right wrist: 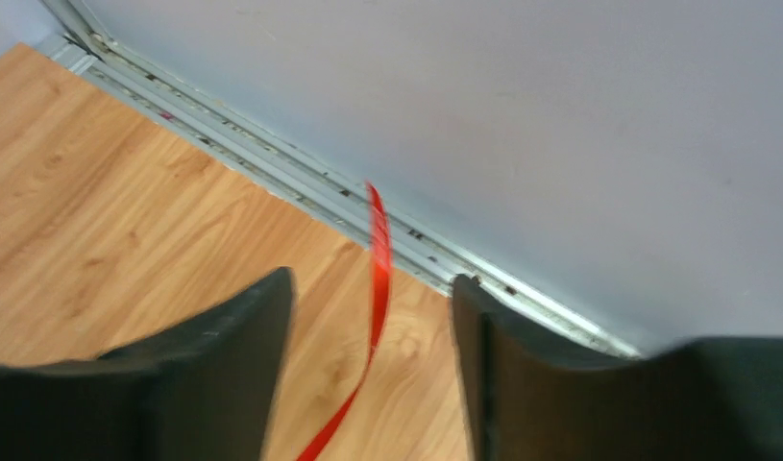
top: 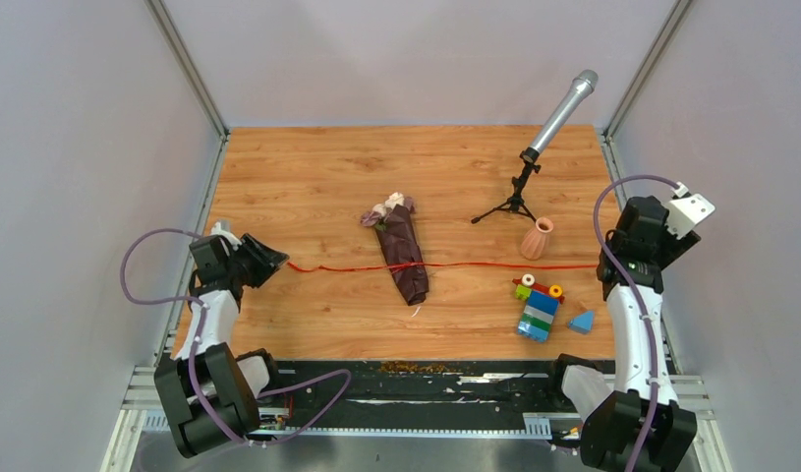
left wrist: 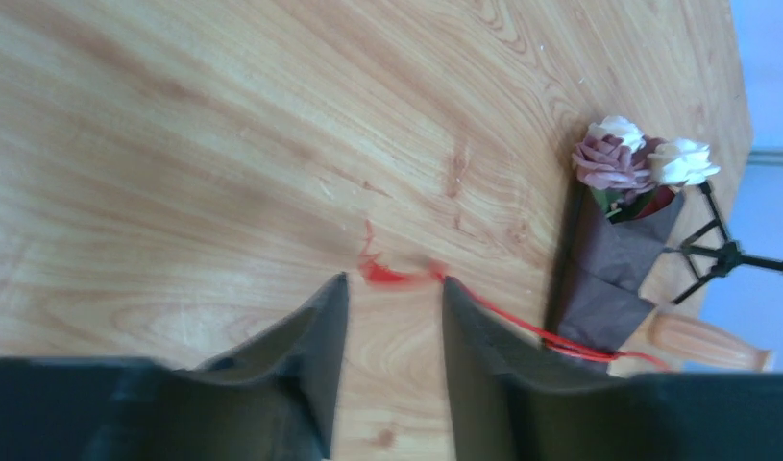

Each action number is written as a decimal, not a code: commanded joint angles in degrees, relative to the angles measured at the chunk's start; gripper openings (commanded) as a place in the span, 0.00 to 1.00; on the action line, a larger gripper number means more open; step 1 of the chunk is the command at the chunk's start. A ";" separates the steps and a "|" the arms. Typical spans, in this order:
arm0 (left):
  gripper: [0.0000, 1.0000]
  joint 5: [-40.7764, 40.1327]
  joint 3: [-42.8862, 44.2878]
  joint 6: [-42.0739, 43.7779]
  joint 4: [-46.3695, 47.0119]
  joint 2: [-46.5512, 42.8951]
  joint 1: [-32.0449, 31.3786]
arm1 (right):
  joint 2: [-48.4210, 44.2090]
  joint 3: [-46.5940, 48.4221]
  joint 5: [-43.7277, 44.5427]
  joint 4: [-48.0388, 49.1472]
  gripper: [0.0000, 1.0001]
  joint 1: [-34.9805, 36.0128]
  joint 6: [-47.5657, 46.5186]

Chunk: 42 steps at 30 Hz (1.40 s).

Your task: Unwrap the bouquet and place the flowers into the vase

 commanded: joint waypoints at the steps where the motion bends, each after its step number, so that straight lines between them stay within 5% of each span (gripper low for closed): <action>1: 0.65 -0.45 4.45 3.93 -4.73 -2.21 0.71 | -1.36 4.08 -1.51 -1.35 0.72 -0.33 1.22; 3: 0.78 -1.52 6.36 6.10 -7.72 -3.33 0.53 | -2.50 4.79 -3.30 -1.75 0.81 -0.29 1.07; 7: 0.84 -6.19 10.58 9.59 -13.23 -6.21 -3.81 | -4.42 6.50 -13.70 -1.74 0.85 -0.24 -1.71; 15: 0.83 -10.75 15.38 15.82 -12.04 -5.87 -26.38 | -2.80 12.54 -36.71 -4.31 0.77 6.16 -6.16; 21: 0.73 -11.19 14.02 15.82 -5.24 -3.27 -41.44 | -1.24 12.40 -51.16 -3.73 0.74 21.89 -8.57; 26: 0.70 -12.95 11.65 13.87 3.65 0.30 -52.42 | 1.31 5.87 -54.46 2.21 0.69 35.17 -6.66; 33: 0.60 -15.98 12.42 10.64 11.68 10.24 -62.03 | 9.39 -0.62 -54.84 11.72 0.60 45.19 -2.44; 42: 0.51 -23.38 14.01 11.17 16.95 18.59 -64.77 | 20.20 1.10 -54.90 15.40 0.49 49.14 -0.74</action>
